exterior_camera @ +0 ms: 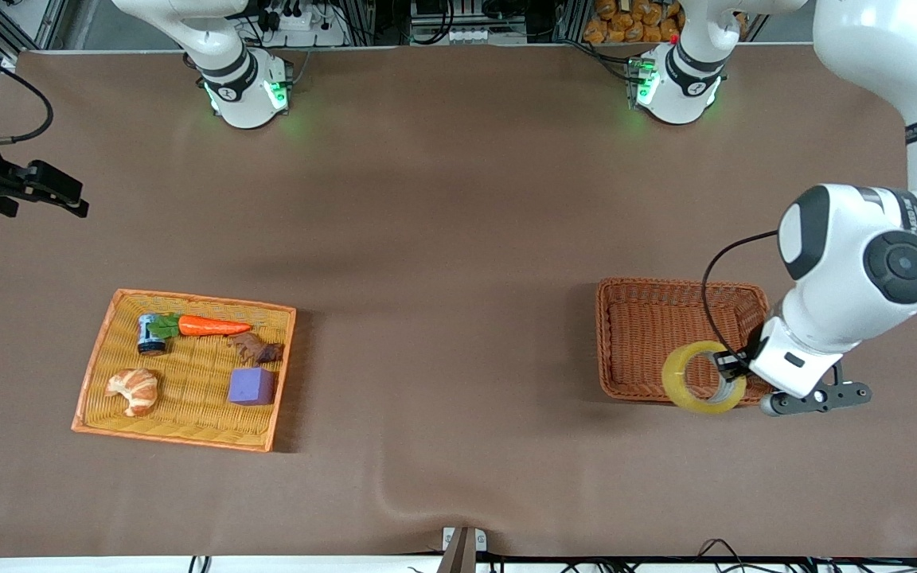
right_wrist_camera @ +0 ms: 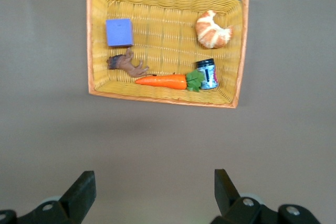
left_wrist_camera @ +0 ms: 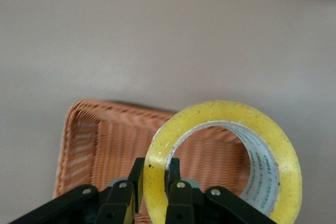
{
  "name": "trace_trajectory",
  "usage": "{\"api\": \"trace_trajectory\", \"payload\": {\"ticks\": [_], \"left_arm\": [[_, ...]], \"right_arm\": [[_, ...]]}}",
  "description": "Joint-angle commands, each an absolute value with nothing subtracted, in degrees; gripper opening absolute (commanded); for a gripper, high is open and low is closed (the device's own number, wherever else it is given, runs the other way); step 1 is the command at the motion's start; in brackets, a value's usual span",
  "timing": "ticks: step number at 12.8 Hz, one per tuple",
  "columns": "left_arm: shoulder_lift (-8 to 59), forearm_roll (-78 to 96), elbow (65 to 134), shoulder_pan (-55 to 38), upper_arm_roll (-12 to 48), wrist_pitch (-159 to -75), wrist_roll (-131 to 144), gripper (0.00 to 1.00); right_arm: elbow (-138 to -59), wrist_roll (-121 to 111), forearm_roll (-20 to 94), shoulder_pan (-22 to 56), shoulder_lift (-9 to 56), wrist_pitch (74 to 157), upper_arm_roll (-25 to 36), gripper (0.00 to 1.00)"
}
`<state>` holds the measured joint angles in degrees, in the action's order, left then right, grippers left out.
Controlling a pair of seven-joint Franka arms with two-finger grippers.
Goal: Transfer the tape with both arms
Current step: 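Carry the tape roll with the left gripper into the wicker basket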
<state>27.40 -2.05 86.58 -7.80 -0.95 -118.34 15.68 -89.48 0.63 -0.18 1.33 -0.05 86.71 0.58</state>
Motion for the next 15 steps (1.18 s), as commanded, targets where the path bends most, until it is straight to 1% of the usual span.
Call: {"api": "trace_trajectory", "payload": {"ticks": [1,5,7,8,10,11,12,14,15], "left_arm": [[26.19,-1.32,93.31,-5.89,-0.18,-121.80,14.68,0.00],[22.77,-1.67,105.79,-5.71,-0.26,-131.02,14.59,0.00],[22.15,-1.67,111.24,-5.71,-0.26,-137.25,14.68,0.00],[22.32,-1.67,113.01,-5.71,-0.26,-139.81,14.59,0.00],[22.67,-1.67,114.43,-5.71,-0.26,-141.33,14.59,0.00],[22.85,-1.67,114.43,-5.71,-0.26,-141.24,14.59,0.31],[22.85,-1.67,114.35,-5.71,-0.26,-141.33,14.42,0.99],[22.07,-1.67,113.12,-5.80,-0.52,-141.06,14.50,1.00],[21.54,-1.67,111.03,-5.80,-0.53,-140.54,14.68,1.00]], "right_arm": [[-88.86,1.41,-0.97,2.29,0.18,85.78,0.79,1.00],[-89.21,1.41,-0.97,2.37,0.18,85.08,0.79,1.00],[-89.38,1.41,-0.97,2.46,0.09,84.73,0.79,1.00],[-89.38,1.41,-0.97,2.55,0.09,84.55,0.79,1.00],[-89.38,1.49,-0.97,2.72,0.18,84.46,0.79,1.00],[-89.38,1.49,-0.97,2.72,0.09,84.20,0.79,1.00],[-89.30,1.49,-0.97,2.72,0.09,84.20,0.70,1.00],[-89.21,1.49,-0.88,3.51,0.09,84.72,0.70,1.00],[-89.21,1.49,-0.97,3.60,0.17,84.90,0.70,1.00]]}}
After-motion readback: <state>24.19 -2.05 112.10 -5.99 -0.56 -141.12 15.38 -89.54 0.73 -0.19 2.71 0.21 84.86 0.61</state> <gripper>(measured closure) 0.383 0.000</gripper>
